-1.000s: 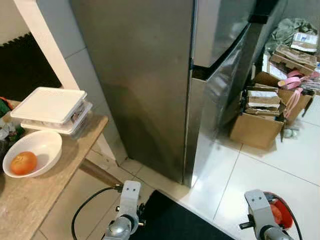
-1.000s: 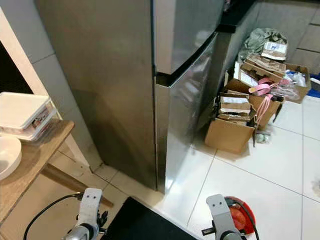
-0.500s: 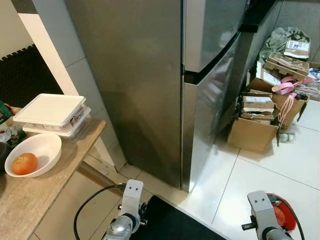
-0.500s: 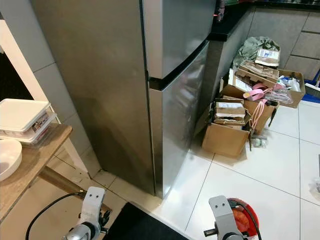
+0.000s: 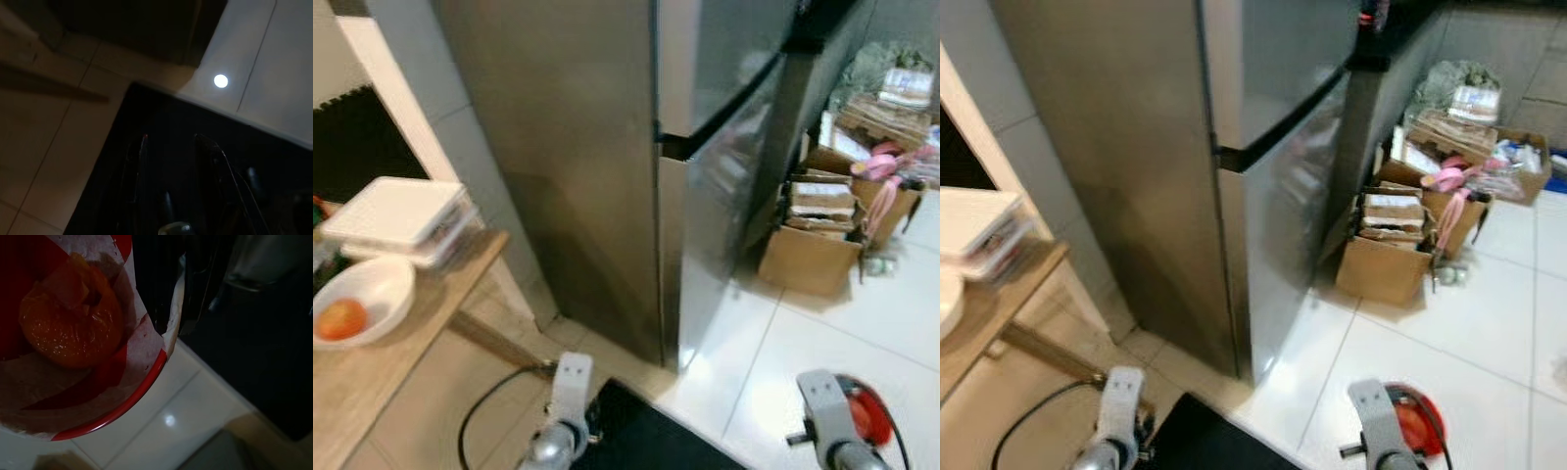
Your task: Restocking fridge
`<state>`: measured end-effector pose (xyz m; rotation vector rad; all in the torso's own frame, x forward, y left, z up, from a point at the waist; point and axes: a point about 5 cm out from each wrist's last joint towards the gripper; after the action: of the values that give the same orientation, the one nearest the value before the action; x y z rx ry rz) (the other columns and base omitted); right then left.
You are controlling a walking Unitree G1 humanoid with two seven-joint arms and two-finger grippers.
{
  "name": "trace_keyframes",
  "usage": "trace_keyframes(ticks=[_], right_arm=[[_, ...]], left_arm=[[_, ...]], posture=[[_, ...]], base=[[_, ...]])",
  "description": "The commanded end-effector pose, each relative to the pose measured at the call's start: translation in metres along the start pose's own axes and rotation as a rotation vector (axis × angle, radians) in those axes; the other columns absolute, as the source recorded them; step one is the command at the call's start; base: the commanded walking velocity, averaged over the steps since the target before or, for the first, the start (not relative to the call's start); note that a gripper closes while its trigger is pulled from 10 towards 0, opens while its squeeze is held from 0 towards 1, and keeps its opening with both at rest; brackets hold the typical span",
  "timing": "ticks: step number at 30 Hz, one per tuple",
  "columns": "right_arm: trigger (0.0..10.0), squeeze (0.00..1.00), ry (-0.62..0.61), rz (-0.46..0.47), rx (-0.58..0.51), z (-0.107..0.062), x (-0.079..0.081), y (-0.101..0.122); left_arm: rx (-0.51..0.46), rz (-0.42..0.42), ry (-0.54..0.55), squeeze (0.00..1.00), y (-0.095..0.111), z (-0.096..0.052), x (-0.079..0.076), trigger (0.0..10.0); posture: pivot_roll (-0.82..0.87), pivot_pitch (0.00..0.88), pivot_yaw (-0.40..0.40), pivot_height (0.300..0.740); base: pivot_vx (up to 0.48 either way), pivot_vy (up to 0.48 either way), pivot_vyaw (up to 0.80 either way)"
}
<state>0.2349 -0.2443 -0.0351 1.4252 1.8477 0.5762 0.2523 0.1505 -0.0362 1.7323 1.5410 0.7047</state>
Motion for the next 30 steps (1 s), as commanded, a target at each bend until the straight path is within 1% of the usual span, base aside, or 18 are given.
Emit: trace_keyframes(ticks=[1, 8, 16, 22, 24, 30], right_arm=[[10.0, 0.0, 0.005, 0.009, -0.002, -0.001, 0.004, -0.003], [10.0, 0.0, 0.008, 0.008, -0.005, -0.001, 0.005, -0.002], [10.0, 0.0, 0.011, 0.006, -0.007, 0.0, 0.006, 0.0], [10.0, 0.0, 0.016, -0.006, -0.013, 0.002, 0.005, 0.004], [10.0, 0.0, 0.02, -0.016, -0.015, 0.002, 0.003, 0.006], [10.0, 0.0, 0.033, -0.027, -0.013, 0.004, 0.006, 0.009]], left_arm=[[0.027, -0.011, 0.015, 0.0, -0.009, -0.003, 0.004, 10.0], [0.019, -0.02, 0.016, 0.0, -0.008, -0.003, 0.005, 10.0], [0.012, -0.018, 0.023, 0.0, -0.008, -0.004, 0.007, 10.0], [0.001, -0.02, 0.018, 0.0, -0.004, -0.002, 0.005, 10.0], [-0.009, -0.026, 0.018, 0.0, -0.003, -0.002, 0.004, 10.0], [-0.007, -0.024, 0.021, 0.0, -0.008, -0.006, 0.008, 10.0]], posture=[[-0.09, 0.102, 0.038, 0.74], [-0.09, 0.106, 0.041, 0.74], [-0.09, 0.091, 0.039, 0.74], [-0.08, 0.096, 0.026, 0.74], [-0.07, 0.093, 0.01, 0.74], [-0.05, 0.088, -0.001, 0.74]], base=[[0.0, 0.0, 0.0], [0.0, 0.0, 0.0], [0.0, 0.0, 0.0], [0.0, 0.0, 0.0], [0.0, 0.0, 0.0], [0.0, 0.0, 0.0]])
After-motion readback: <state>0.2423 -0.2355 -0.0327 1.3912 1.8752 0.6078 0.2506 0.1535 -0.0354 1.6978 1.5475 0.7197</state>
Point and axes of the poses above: a point about 5 cm out from each wrist's last joint towards the gripper, its own z axis pointing out of the wrist towards the gripper, its own y axis along the axis of the wrist's last joint, x = y × z, and after that the axes turned 2 degrees about -z, right-handed
